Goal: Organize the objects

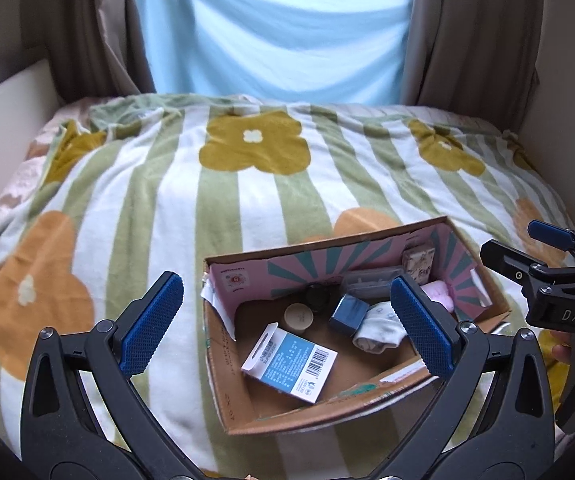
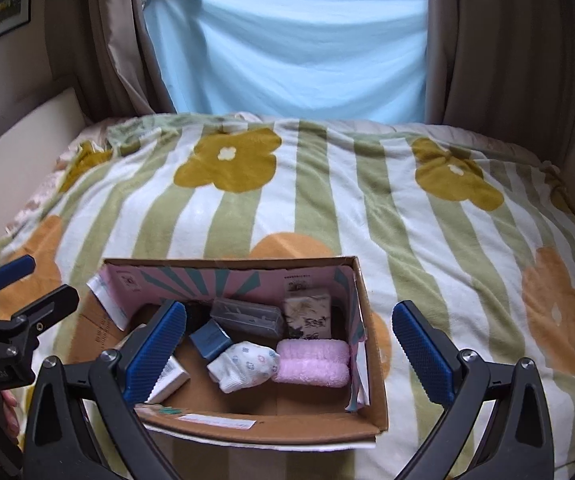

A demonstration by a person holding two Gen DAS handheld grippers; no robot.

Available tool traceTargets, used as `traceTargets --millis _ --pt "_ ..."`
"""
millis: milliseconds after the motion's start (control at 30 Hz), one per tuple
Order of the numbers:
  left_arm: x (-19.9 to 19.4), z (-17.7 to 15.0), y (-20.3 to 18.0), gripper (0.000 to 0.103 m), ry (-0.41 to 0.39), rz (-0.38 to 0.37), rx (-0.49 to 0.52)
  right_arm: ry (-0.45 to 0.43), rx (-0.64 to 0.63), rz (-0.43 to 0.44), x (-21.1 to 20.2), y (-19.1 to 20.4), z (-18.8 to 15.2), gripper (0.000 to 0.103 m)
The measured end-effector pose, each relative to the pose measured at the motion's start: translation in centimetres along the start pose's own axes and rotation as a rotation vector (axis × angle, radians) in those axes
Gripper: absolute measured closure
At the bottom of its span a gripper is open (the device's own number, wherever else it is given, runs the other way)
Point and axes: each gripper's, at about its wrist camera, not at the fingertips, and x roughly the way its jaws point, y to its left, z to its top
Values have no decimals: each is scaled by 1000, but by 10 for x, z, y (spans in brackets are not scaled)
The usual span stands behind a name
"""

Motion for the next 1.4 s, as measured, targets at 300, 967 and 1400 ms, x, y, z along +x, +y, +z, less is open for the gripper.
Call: traceTargets --millis 300,967,1400 --pt "-89 -17 -6 0 -114 47 6 -111 -64 -11 -87 18 -19 0" --pt "-131 -154 -10 0 -123 105 -115 -110 -58 -45 -127 13 -136 0" --pt "-132 -149 -8 0 -149 100 -102 -143 -36 -60 -134 20 -135 0"
